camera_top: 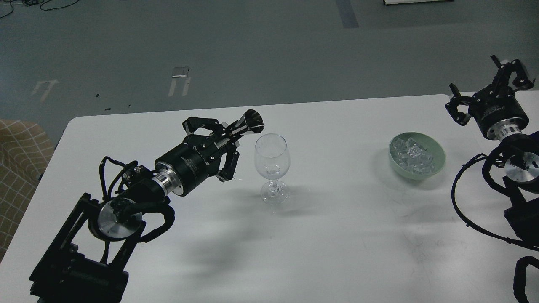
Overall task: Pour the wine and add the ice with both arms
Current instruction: 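Tilt the jigger over the wine glass rim with the left gripper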
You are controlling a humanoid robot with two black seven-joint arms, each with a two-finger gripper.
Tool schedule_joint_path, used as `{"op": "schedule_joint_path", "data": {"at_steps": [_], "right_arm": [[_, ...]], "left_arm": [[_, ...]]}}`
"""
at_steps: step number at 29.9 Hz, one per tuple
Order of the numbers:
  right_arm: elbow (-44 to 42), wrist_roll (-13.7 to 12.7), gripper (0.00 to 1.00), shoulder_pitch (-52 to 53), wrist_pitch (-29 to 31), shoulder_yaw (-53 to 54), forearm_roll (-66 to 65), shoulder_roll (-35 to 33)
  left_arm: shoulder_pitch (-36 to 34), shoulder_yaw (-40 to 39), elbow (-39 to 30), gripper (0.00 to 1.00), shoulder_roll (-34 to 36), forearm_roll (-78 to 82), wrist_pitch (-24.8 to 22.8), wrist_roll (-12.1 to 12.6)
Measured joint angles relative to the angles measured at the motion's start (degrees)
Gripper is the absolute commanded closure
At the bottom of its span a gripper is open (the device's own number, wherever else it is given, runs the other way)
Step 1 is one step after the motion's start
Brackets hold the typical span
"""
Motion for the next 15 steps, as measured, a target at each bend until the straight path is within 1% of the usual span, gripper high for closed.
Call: {"op": "schedule_joint_path", "data": {"at_steps": [6, 15], "right_arm": [[0.0, 0.0, 0.0, 0.0, 0.0, 0.0, 0.0, -0.05], [-0.02, 0.0, 0.0, -0.05, 0.09, 0.0, 0.0, -0.11]], "left_arm": [[-1.79, 0.65, -0.18, 0.89, 0.56, 1.31, 0.0, 0.01], [-2.14, 1.49, -0.27, 0.89, 1.7, 2.24, 0.0, 0.27]]}}
